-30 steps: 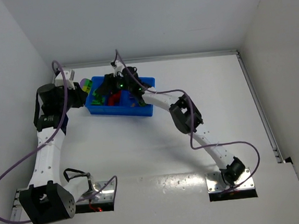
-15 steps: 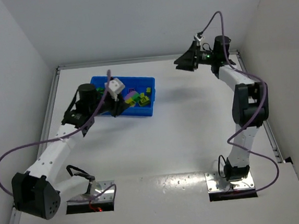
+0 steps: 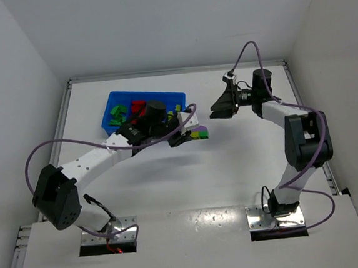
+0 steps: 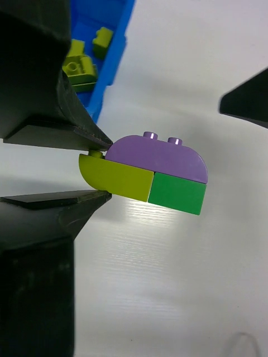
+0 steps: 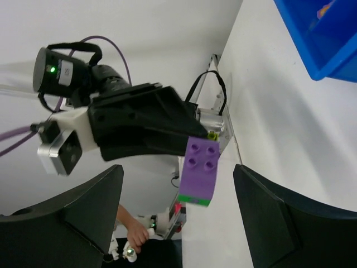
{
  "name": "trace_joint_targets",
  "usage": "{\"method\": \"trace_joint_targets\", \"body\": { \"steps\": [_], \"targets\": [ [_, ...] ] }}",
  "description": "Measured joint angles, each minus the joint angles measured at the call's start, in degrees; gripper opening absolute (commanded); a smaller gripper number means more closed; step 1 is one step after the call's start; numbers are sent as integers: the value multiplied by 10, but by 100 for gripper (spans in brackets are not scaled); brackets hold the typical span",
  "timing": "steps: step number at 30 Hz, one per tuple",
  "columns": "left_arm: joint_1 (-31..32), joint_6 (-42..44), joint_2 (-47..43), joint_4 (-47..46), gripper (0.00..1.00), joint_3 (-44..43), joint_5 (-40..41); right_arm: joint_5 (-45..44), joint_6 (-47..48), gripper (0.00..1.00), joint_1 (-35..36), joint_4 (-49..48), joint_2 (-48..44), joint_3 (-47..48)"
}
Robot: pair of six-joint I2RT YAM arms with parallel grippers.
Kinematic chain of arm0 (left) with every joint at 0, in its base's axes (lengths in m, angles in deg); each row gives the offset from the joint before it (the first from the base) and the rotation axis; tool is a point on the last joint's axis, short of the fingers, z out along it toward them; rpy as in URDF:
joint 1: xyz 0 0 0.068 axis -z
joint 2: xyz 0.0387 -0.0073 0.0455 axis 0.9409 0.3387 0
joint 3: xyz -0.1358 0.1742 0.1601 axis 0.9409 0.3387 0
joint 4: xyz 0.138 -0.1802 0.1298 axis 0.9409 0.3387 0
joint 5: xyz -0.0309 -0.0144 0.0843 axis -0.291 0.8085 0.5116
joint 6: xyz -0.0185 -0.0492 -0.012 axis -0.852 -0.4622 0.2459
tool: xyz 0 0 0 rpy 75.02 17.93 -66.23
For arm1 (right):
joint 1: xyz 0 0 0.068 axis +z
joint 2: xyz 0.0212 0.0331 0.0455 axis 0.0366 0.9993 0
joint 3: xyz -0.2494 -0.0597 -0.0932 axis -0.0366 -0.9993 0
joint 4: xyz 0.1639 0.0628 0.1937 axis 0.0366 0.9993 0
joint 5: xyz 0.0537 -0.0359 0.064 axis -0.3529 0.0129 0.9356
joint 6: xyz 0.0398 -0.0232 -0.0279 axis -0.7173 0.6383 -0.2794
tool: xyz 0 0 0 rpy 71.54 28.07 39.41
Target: Sort the legos into containers by color
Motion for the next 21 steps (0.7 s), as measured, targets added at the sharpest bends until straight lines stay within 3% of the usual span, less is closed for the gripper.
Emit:
{"method": "trace_joint_targets", "body": {
  "steps": [6, 21],
  "targets": [
    [42, 41, 27, -5, 16, -38, 16, 2, -18, 72, 2, -30, 2, -16],
    [38, 54, 93, 7, 16, -94, 51, -10, -25, 58, 23, -73, 21, -45]
  ]
}}
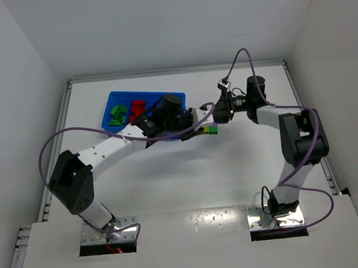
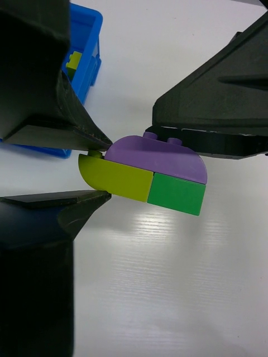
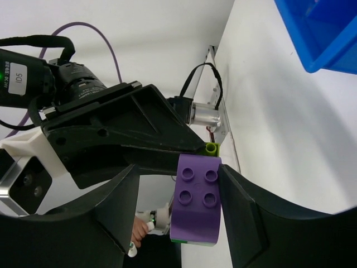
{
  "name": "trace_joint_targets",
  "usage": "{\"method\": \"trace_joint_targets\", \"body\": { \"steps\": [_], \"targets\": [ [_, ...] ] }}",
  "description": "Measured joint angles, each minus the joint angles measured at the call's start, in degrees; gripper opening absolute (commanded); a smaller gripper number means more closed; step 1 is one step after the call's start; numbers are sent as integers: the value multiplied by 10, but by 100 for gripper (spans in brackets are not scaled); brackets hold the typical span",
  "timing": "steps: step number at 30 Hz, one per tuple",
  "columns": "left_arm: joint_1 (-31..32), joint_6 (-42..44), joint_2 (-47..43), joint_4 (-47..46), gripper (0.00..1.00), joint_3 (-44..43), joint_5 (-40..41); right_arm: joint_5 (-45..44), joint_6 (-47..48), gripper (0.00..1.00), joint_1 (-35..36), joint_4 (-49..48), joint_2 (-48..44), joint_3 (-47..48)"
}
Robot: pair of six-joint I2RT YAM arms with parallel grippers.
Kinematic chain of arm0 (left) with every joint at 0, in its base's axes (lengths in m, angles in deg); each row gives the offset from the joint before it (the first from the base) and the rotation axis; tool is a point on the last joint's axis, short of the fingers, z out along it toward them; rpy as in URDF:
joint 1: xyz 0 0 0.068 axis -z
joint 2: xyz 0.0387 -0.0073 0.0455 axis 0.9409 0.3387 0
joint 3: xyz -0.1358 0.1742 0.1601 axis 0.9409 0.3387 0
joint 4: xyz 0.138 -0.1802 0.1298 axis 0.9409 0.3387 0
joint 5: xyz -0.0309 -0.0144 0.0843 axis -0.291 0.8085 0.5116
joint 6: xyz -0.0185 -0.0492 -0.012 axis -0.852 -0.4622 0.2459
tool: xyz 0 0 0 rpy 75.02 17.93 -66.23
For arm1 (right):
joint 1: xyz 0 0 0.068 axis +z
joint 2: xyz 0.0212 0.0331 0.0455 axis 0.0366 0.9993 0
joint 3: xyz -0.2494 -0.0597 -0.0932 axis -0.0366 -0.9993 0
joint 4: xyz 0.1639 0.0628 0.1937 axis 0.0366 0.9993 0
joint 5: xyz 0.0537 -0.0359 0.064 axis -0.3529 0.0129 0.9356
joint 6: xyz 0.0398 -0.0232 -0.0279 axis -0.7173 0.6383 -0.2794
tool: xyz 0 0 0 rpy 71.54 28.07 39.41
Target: Sort the legos into containers by color
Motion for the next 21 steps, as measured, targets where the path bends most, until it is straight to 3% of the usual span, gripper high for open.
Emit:
{"method": "trace_joint_targets", "body": {
  "steps": [8, 15, 21],
  "targets": [
    [-10, -5, 40, 26, 16, -29, -7, -14, 0, 58, -1, -5, 36, 0],
    [-21, -7, 44, 27, 16, -33, -19, -17, -2, 72, -1, -13, 39, 0],
    [-27, -7, 46, 28, 16, -33, -31, -17, -2, 72, 0, -15, 39, 0]
  ]
}}
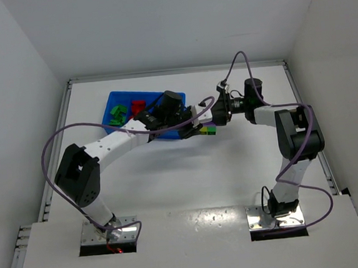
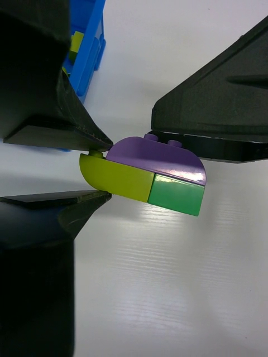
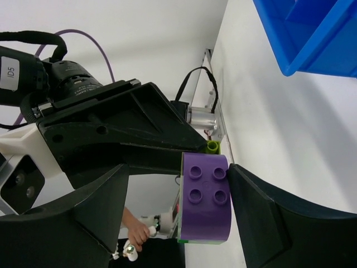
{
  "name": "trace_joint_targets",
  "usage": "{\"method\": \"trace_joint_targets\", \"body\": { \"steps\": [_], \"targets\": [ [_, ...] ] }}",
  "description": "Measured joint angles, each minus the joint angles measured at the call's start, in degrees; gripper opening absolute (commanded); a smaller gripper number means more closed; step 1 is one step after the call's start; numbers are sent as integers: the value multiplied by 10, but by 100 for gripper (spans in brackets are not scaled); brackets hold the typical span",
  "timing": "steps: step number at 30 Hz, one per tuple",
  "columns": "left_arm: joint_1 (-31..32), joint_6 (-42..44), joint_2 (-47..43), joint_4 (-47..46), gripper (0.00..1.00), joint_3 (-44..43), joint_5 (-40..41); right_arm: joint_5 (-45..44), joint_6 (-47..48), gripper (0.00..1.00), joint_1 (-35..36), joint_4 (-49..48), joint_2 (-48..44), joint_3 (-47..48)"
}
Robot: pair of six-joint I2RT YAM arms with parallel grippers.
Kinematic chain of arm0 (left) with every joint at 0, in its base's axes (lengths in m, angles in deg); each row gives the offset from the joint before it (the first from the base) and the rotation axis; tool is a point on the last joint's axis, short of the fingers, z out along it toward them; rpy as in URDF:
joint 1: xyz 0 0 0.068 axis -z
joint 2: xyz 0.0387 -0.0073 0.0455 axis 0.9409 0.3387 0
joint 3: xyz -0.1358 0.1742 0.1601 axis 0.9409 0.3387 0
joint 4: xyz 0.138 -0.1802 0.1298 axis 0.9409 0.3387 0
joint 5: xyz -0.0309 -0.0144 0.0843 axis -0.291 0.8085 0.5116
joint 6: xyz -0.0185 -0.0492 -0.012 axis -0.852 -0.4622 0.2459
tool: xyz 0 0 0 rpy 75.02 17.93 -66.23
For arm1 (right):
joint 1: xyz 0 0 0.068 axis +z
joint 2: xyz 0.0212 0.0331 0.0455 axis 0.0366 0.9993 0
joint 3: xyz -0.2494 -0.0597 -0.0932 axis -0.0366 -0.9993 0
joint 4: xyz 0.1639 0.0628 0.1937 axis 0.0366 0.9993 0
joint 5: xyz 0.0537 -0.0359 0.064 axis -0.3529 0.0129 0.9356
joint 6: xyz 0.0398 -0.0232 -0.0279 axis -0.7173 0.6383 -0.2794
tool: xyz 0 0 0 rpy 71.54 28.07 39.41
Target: Sort the legos into containers by color
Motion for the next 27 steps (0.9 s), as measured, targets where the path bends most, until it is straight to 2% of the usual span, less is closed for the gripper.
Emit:
{"method": "trace_joint_targets", "body": {
  "steps": [9, 13, 27],
  "targets": [
    [-19, -5, 0, -26, 16, -21, 15, 23, 5, 72, -2, 41, 45, 20],
    [-19, -6, 0, -25, 16, -21, 21, 28, 9, 63, -3, 48, 49, 29],
    [-12, -6, 0, -35, 16, -27, 23, 30, 19, 67, -4, 84, 49, 63]
  ]
}}
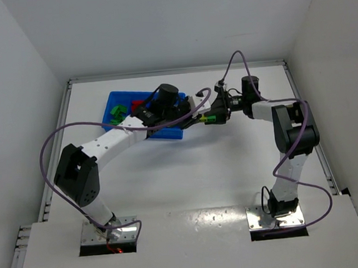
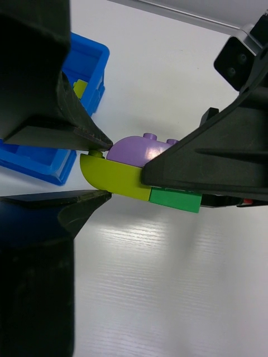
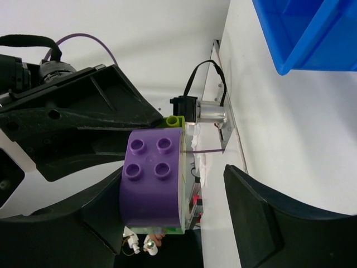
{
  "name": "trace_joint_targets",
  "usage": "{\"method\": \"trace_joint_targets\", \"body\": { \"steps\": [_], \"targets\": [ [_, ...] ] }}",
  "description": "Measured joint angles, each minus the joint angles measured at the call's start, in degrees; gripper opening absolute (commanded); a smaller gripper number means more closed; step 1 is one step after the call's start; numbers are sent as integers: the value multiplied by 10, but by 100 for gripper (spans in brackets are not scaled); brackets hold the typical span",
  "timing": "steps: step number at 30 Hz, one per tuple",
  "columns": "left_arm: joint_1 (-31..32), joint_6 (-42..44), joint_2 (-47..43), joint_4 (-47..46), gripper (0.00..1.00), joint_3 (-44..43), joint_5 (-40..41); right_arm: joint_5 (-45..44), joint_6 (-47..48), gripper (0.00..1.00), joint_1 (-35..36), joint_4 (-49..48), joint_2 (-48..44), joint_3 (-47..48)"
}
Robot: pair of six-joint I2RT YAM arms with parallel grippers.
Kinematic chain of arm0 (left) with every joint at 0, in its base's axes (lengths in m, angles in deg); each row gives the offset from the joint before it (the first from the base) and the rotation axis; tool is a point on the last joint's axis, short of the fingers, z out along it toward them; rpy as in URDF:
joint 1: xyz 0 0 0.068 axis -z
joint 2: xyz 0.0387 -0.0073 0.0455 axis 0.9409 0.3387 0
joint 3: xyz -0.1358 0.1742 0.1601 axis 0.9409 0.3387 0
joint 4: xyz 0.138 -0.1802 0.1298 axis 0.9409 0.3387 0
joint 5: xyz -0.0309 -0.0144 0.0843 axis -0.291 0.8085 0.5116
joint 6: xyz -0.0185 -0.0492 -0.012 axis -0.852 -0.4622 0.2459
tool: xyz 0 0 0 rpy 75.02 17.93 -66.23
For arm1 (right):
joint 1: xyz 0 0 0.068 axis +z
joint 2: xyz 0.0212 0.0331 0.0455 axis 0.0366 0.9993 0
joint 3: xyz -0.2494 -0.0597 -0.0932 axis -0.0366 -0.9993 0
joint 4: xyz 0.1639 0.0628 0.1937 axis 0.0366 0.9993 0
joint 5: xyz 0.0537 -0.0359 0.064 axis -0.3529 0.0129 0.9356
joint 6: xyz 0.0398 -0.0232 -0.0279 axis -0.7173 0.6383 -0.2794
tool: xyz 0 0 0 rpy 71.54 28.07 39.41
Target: Sort the legos into containers by color
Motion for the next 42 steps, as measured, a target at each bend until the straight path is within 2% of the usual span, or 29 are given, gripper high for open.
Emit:
{"method": "trace_joint_targets", "body": {
  "steps": [5, 8, 9, 15, 18, 21, 22, 24, 27, 28, 32, 33, 42],
  "targets": [
    [4, 0, 4, -4, 16, -2, 0, 1, 3, 52, 0, 13, 0, 13],
    [4, -3, 7, -3, 16, -2, 0, 4, 5, 33, 0, 20, 0, 20],
    [4, -5, 9, -3, 16, -2, 0, 4, 7, 31, 0, 21, 0, 22],
    [4, -7, 9, -5, 16, -3, 1, 5, 15, 29, 0, 28, 0, 27],
    [4, -6, 10, -9, 16, -4, 1, 5, 18, 45, -1, 39, 1, 34],
    [4, -6, 10, -12, 16, -5, 1, 6, 17, 45, -1, 50, 4, 46],
    [5, -6, 11, -12, 16, -5, 0, 7, 17, 52, -1, 52, 5, 49],
    [5, -6, 12, -13, 16, -5, -2, 6, 16, 56, -1, 55, 7, 53],
    [5, -6, 14, -13, 16, -5, -5, 5, 18, 39, -1, 61, 8, 58],
    [5, -6, 14, -14, 16, -5, -5, 3, 20, 28, -1, 63, 8, 58],
    [5, -7, 14, -15, 16, -7, -6, -2, 22, 3, -3, 65, 9, 58],
    [5, -7, 14, -15, 16, -7, -5, -2, 22, 0, -3, 64, 9, 58],
    [11, 0, 11, -40, 16, 6, 10, 12, 25, 0, -8, 68, 30, 87]
  ]
}}
